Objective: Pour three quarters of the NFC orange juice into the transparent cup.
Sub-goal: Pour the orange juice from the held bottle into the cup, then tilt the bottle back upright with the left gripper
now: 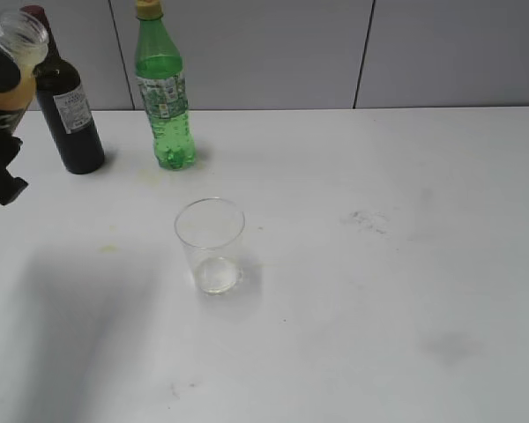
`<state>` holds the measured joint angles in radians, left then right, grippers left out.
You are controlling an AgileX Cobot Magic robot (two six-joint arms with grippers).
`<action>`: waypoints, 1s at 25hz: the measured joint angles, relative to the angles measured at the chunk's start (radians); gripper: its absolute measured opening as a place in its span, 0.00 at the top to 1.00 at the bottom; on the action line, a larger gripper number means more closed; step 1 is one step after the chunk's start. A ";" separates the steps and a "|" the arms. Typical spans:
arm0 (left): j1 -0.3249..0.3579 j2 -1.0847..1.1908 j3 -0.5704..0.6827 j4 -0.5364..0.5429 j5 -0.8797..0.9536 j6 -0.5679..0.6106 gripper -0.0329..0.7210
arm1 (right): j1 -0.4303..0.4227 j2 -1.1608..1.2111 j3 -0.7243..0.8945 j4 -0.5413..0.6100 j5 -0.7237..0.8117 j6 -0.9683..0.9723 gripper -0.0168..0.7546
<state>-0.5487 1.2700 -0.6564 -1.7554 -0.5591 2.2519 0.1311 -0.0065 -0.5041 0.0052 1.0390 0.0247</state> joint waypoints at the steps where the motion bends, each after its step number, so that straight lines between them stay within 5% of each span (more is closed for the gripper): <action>1: -0.009 0.008 0.000 0.000 -0.021 0.001 0.32 | 0.000 0.000 0.000 0.000 0.000 0.000 0.21; 25: -0.149 0.284 -0.040 -0.008 -0.110 -0.025 0.32 | 0.000 0.000 0.000 0.003 0.000 0.000 0.21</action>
<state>-0.6980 1.5536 -0.6962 -1.7631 -0.6688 2.2270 0.1311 -0.0065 -0.5041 0.0081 1.0390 0.0247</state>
